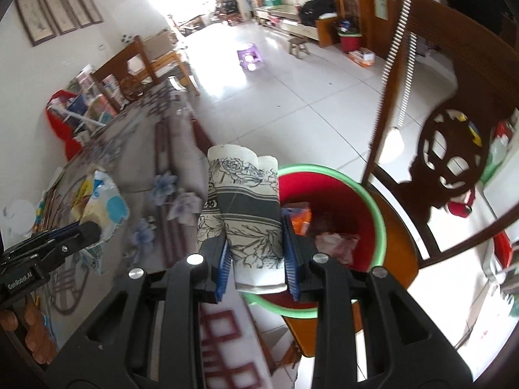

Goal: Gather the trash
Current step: 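Carry the snack wrapper and newspaper-wrapped cup over the red bucket, then open both tools over the bucket to drop the wrapper and cup, then grasp the yellow Cefixime box with the left tool while the right tool grasps crumpled paper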

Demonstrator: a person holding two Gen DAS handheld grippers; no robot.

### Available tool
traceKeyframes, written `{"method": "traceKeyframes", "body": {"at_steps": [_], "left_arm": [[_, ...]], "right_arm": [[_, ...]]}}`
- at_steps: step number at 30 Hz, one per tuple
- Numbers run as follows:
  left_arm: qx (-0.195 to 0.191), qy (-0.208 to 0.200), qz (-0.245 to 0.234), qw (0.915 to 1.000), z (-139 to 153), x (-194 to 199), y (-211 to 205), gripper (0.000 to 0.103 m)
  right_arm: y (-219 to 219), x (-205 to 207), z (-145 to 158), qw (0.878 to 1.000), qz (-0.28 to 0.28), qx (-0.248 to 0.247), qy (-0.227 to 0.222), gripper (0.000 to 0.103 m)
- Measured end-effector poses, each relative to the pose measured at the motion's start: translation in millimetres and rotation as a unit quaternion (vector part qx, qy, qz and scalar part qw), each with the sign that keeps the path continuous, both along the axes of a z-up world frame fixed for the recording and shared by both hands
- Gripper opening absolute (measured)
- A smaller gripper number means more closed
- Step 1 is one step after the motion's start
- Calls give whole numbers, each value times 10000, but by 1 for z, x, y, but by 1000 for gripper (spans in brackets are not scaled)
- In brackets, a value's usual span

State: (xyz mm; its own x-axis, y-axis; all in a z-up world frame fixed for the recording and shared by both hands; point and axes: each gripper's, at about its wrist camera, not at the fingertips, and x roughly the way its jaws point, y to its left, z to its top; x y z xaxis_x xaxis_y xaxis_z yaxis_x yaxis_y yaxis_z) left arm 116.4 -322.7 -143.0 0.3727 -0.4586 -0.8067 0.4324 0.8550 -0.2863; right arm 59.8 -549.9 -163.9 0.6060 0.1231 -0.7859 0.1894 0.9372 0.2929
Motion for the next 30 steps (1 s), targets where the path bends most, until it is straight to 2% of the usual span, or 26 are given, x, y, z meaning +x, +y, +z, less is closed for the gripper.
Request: {"method": "traceKeyframes", "body": {"at_steps": [6,7,8,9,11,13,16,20,23,25,26,28,30], "left_arm": [[31,110,-590,9982,-15,5,-57,23],[51,127,-654,9978,-17,5,-63,29],[60,139,-678,9976,-18,6,-67,49],[41,136,-677,9976,-20,7,-69,62],[-17,151,-645,9978,-20,9,-68,63],[32,156,-603,9981,-20,12,-61,63],[195,12,-344,9992,-16,19,-32,63],[554,-236,485,9970,-9,44,43,68],[901,-307,1180,9884,-6,67,114,69],[1121,-291,1482,9822,-7,81,153,71],[1353,-349,1687,9757,-9,90,180,71],[1626,-347,1850,9686,-15,101,210,72],[1811,-156,1921,9644,-29,116,242,72]], "right_arm": [[-32,-6,-19,9990,-371,136,208,28],[-35,-5,-20,9989,-399,130,218,29],[-38,-3,-22,9987,-437,121,225,34],[-40,-2,-24,9985,-478,117,232,48],[-45,-1,-25,9978,-634,66,169,57],[-47,1,-27,9974,-691,70,196,57],[-43,4,-27,9975,-661,94,218,57],[-25,14,-23,9989,-426,106,191,57],[2,24,-20,9995,-171,178,171,60],[22,30,-19,9996,8,228,185,60],[32,32,-19,9994,96,249,197,61],[58,39,-19,9988,324,282,243,62],[81,45,-19,9980,491,289,267,62]]}}
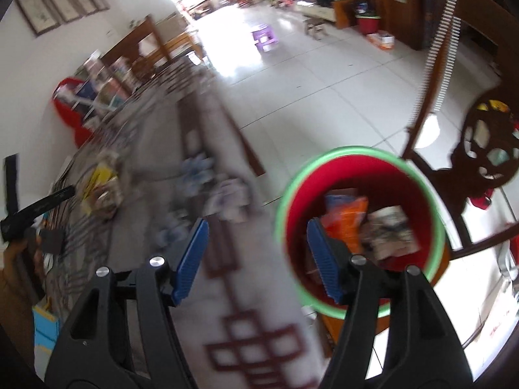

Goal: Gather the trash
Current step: 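Grasp the yellow Cefixime box with the left tool while the right tool grasps crumpled paper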

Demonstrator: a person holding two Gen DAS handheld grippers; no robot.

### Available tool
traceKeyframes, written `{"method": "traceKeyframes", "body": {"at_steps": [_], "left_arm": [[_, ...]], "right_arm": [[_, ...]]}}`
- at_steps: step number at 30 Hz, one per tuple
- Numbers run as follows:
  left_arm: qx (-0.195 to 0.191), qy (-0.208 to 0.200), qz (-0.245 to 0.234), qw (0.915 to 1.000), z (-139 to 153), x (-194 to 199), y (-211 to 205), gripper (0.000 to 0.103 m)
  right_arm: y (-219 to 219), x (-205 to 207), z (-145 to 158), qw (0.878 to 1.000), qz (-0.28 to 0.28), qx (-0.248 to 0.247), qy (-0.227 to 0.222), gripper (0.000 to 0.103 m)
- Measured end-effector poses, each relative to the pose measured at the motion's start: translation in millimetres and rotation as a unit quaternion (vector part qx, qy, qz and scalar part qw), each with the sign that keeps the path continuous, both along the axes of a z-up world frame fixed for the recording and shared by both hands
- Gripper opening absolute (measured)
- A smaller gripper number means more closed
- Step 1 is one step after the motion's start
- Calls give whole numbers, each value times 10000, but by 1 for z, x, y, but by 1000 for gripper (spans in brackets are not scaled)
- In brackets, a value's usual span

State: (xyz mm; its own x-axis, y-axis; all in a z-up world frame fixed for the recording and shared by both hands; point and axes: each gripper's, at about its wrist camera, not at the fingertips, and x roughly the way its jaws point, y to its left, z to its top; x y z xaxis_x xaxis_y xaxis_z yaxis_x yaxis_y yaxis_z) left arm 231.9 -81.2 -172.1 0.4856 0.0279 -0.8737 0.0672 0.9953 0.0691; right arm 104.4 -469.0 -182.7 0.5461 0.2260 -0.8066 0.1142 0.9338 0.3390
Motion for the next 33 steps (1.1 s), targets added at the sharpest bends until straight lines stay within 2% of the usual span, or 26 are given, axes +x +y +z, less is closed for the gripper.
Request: {"method": "traceKeyframes", "body": {"at_steps": [2,4,6,8,11,16,17,18,21,25,27,33], "left_arm": [[30,201,-69,9998,-14,9,15,72],[-95,433,-390,9983,-28,17,23,73],[-64,569,-697,9959,-37,21,21,79],[48,640,-1073,9922,-47,24,15,80],[51,660,-1365,9884,-53,30,10,89],[-78,692,-1496,9863,-59,53,12,88],[-174,728,-1494,9859,-62,58,12,84],[-314,752,-1491,9855,-63,61,15,73],[-563,646,-1354,9871,-62,62,23,67],[-1150,465,-1026,9870,-53,47,47,64],[-1450,322,-784,9858,-44,32,63,64],[-1936,116,-88,9810,-33,-19,96,65]], "right_arm": [[28,6,-1,9998,192,66,37,62],[50,10,-2,9994,334,74,54,64],[71,13,-2,9989,457,37,72,65],[94,18,-3,9983,566,18,97,66],[121,26,-2,9979,634,-15,107,66],[157,35,2,9970,747,-167,94,67],[163,37,3,9967,775,-209,100,67],[167,40,4,9965,794,-237,105,67],[181,49,7,9955,888,-292,117,67],[203,72,8,9936,1094,-263,130,67],[214,85,9,9924,1209,-212,122,72],[245,130,-7,9892,1425,-216,248,78]]}}
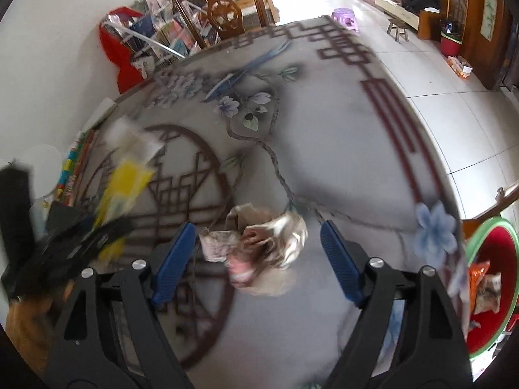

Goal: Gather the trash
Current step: 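Grasp the yellow Cefixime box with the left tool while the right tool grasps crumpled paper, then carry the yellow box and crumpled paper over the red bucket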

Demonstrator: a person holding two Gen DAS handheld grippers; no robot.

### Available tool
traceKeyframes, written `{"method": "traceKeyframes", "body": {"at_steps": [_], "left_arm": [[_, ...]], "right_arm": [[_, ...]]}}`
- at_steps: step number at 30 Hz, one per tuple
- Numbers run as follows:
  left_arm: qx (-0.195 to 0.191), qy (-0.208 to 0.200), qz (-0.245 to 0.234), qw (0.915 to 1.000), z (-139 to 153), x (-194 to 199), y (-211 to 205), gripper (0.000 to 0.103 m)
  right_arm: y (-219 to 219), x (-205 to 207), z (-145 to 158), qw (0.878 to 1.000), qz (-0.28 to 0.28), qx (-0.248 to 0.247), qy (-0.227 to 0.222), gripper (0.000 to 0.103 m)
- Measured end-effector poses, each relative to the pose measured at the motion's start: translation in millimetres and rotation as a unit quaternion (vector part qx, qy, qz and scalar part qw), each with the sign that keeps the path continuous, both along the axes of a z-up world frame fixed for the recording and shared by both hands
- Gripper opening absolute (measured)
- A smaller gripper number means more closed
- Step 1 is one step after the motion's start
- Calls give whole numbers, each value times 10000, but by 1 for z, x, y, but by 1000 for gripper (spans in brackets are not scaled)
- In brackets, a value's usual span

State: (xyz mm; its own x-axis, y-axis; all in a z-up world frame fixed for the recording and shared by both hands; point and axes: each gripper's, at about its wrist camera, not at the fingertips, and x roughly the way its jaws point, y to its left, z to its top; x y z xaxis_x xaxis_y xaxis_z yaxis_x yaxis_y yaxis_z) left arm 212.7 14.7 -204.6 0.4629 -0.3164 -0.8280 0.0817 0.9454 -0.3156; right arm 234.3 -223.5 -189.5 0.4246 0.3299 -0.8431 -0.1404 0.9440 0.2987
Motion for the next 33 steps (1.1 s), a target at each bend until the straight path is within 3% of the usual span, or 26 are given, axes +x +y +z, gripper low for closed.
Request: {"method": "traceKeyframes", "body": {"at_steps": [5,7,9,12,24,33], "left_arm": [[-22,111,256,9996,-6,-26,9,65],[-39,188,309,9993,-10,-29,12,65],[2,209,329,9992,-10,-31,11,65],[6,132,347,9993,-2,-32,10,65],[27,-391,65,9992,49,-58,-31,65],[7,-595,-297,9978,70,-85,-73,66]], "right_arm": [[17,14,-26,9992,102,-2,391,78],[22,13,-33,9986,196,-62,485,65],[25,7,-33,9981,333,17,525,39],[24,-5,-15,9988,403,-36,270,27],[-22,-87,76,9960,343,-37,-819,24],[-59,-142,79,9955,-182,-49,-932,24]]}}
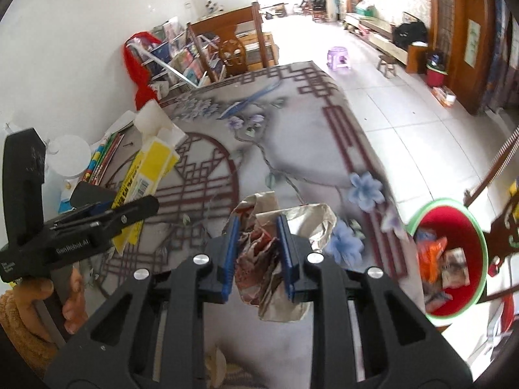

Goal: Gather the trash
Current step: 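Carry the yellow box and crumpled paper over the red bucket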

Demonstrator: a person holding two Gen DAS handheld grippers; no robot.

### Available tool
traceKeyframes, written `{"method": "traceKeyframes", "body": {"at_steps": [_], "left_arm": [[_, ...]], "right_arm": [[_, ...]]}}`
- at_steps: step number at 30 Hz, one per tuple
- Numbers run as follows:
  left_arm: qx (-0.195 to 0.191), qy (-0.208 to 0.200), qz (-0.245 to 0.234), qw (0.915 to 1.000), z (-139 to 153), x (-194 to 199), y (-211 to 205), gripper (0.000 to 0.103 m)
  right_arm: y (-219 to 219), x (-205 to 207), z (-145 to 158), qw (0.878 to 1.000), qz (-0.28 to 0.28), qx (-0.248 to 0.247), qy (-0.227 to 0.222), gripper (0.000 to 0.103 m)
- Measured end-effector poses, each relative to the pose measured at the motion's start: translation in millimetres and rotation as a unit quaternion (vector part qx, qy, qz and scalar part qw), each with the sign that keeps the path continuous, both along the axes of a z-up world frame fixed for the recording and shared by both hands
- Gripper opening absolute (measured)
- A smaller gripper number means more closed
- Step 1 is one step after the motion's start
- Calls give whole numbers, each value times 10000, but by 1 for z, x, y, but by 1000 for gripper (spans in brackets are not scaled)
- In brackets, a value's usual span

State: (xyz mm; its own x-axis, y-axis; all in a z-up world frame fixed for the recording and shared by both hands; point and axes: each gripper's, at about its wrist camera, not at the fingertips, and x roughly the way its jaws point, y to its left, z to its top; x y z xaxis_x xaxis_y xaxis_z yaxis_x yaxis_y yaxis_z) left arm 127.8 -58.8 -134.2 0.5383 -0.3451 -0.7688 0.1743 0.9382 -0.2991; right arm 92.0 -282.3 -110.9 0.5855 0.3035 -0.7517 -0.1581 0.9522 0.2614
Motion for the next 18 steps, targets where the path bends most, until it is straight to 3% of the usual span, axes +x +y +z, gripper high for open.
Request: {"method": "traceKeyframes", "body": {"at_steps": [9,18], "left_arm": [[91,-221,-384,9990,18,-22,-45,66],[231,-275,-424,9985,26,-39,-80,66]], "right_arm": [[-51,-35,4,9984,-541,63,-173,24],[-87,-50,-2,9979,-602,196,-152,24]]}}
